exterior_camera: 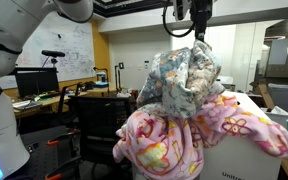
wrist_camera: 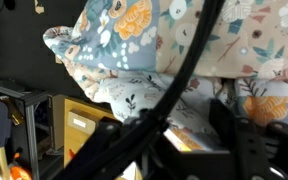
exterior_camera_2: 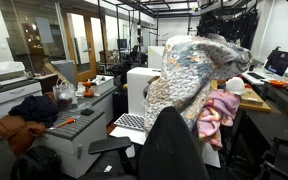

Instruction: Pile the blue blanket on top of the pink blanket

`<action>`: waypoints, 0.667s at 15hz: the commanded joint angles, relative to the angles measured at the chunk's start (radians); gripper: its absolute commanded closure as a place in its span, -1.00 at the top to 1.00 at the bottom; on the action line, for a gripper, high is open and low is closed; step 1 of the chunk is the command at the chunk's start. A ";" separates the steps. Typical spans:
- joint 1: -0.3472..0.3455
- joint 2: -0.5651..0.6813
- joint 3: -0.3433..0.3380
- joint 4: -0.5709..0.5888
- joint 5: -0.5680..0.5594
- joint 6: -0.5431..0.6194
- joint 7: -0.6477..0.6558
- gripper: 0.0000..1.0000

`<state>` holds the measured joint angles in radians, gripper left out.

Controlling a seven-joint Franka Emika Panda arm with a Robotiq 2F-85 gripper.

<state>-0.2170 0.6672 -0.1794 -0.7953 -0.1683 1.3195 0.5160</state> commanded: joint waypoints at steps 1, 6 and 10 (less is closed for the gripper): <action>0.003 0.005 -0.003 0.047 -0.007 -0.006 0.002 0.92; 0.022 -0.042 0.000 0.024 -0.046 0.153 -0.027 1.00; 0.038 -0.108 0.019 -0.038 -0.064 0.306 -0.109 1.00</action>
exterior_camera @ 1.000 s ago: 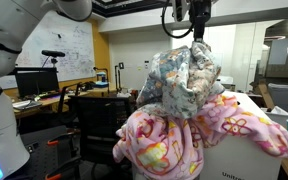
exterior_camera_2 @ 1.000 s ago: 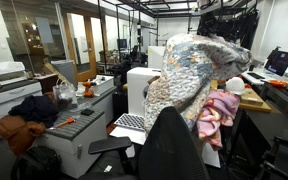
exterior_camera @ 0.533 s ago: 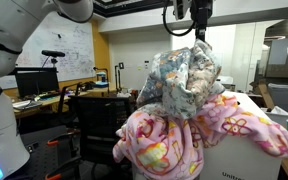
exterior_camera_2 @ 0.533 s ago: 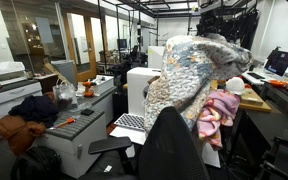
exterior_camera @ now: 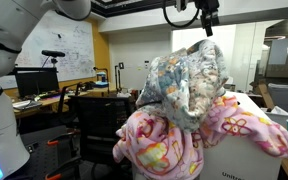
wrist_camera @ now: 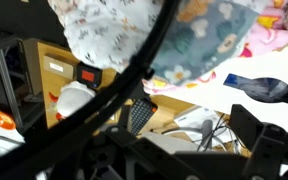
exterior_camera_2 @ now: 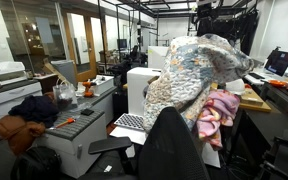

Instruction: Pile the blue blanket on top of the pink blanket

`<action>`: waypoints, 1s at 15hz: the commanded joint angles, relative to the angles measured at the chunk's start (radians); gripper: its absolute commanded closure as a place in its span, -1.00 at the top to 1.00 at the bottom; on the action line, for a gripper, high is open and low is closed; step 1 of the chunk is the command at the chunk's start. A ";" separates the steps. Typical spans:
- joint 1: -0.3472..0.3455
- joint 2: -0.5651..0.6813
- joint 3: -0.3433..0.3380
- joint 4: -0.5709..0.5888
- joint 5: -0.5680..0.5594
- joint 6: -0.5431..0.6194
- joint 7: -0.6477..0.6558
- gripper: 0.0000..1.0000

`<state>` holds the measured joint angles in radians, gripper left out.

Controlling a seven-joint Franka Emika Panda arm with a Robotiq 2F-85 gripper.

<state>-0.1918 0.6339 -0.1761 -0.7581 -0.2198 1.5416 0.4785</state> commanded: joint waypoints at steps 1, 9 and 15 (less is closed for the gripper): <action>0.016 -0.095 0.026 -0.095 -0.006 0.107 -0.106 1.00; 0.004 -0.343 0.172 -0.421 0.133 0.150 -0.397 1.00; -0.004 -0.504 0.229 -0.703 0.237 0.097 -0.620 1.00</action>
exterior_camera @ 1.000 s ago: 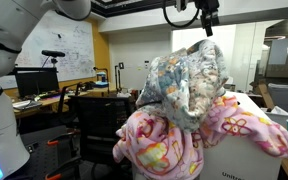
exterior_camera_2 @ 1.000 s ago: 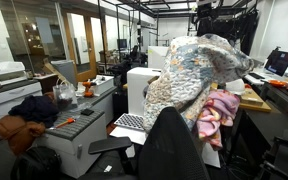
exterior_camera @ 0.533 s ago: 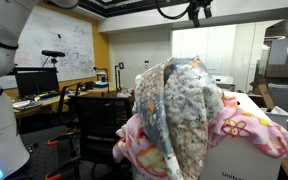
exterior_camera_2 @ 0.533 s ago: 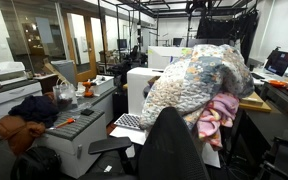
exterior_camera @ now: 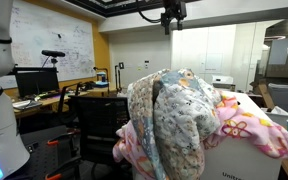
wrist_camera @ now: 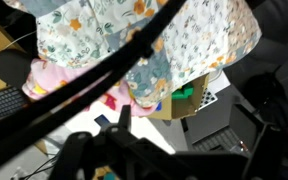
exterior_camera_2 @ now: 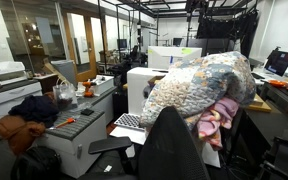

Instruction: Pile the blue blanket on top of the pink blanket

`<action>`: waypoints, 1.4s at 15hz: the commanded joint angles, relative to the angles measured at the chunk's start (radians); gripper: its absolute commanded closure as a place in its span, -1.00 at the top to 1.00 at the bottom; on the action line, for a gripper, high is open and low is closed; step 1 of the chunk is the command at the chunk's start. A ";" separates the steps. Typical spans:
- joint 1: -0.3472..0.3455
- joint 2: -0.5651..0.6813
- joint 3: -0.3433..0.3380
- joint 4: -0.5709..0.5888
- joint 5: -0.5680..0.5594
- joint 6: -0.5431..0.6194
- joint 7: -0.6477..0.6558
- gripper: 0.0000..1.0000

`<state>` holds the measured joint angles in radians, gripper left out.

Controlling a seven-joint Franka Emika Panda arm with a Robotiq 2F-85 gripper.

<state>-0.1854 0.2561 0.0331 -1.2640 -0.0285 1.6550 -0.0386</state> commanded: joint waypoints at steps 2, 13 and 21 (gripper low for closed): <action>0.000 -0.180 0.025 -0.300 0.032 -0.017 -0.148 1.00; 0.115 -0.428 -0.044 -0.901 0.050 0.029 -0.362 1.00; 0.116 -0.514 -0.086 -1.257 -0.025 0.299 -0.296 1.00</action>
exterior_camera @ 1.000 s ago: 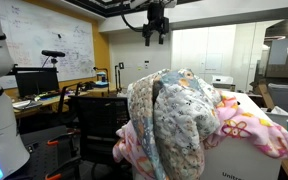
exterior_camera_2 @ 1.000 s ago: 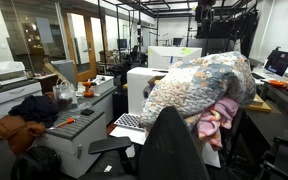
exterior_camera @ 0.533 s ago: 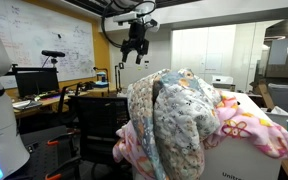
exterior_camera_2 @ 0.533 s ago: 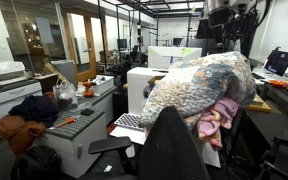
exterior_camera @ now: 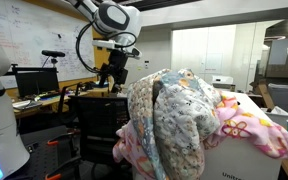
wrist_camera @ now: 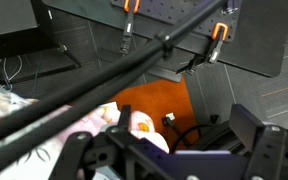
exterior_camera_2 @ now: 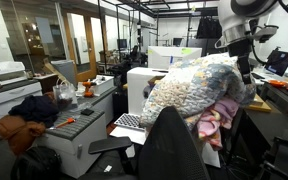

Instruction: Pile the blue blanket on top of the pink blanket

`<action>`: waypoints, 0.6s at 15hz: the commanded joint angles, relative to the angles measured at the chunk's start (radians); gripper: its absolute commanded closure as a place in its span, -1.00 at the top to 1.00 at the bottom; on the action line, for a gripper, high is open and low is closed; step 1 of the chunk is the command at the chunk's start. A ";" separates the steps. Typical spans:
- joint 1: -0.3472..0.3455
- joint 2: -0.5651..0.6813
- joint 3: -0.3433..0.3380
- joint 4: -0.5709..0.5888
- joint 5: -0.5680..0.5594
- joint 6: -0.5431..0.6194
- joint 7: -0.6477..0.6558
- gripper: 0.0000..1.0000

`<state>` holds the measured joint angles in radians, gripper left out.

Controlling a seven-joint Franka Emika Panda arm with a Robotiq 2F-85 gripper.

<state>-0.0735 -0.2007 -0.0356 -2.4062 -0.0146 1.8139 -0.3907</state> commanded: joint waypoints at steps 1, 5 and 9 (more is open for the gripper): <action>0.002 -0.056 -0.022 -0.143 -0.058 0.202 0.077 1.00; -0.010 -0.029 -0.025 -0.215 -0.142 0.414 0.204 1.00; -0.021 -0.007 -0.010 -0.236 -0.246 0.535 0.357 1.00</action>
<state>-0.0832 -0.2025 -0.0622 -2.6198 -0.1966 2.2788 -0.1351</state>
